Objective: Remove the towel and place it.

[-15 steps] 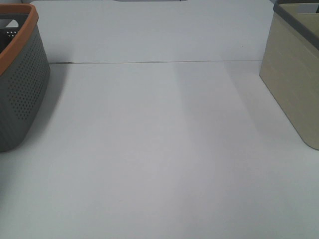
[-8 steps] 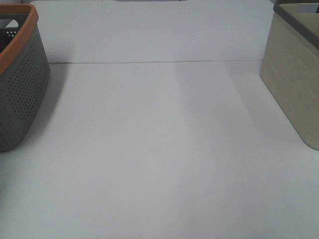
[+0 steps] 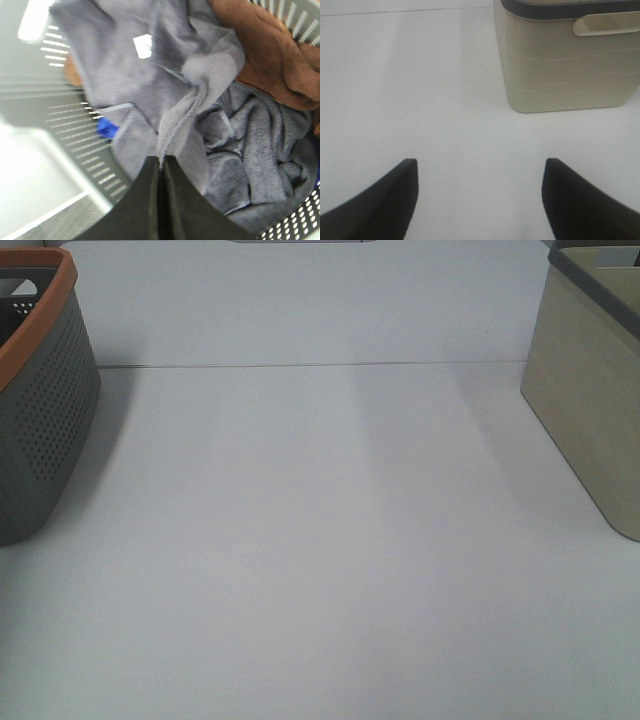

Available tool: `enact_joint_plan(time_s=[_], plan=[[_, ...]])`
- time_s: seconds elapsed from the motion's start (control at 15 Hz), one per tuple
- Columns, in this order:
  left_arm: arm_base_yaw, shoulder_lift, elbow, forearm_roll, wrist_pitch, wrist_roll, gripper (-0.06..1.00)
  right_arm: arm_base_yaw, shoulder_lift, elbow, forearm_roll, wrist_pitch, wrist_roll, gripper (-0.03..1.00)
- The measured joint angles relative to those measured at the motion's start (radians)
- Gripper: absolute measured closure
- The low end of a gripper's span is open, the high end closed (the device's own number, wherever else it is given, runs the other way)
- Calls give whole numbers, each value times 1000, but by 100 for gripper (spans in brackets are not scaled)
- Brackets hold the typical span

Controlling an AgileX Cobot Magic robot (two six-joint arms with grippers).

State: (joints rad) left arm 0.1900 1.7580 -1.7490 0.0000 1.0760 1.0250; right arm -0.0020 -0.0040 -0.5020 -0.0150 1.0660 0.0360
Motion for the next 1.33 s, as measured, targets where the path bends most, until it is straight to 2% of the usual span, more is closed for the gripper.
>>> enact_joint_plan(time_s=[0.2, 0.6, 0.93, 1.07, 1.2, 1.33], plan=[[0, -90, 0, 0, 5, -32, 94, 0, 0, 0, 0, 0, 0, 27], [0, -197, -2, -73, 67, -43, 94, 0, 0, 0, 0, 0, 0, 27], [0, -234, -135, -152, 136, -43, 94, 0, 0, 0, 0, 0, 0, 27], [0, -247, -222, -230, 138, -36, 94, 0, 0, 0, 0, 0, 0, 27], [0, -253, -284, -380, 139, -2, 94, 0, 0, 0, 0, 0, 0, 27], [0, -253, -297, -496, 143, 31, 94, 0, 0, 0, 0, 0, 0, 27]])
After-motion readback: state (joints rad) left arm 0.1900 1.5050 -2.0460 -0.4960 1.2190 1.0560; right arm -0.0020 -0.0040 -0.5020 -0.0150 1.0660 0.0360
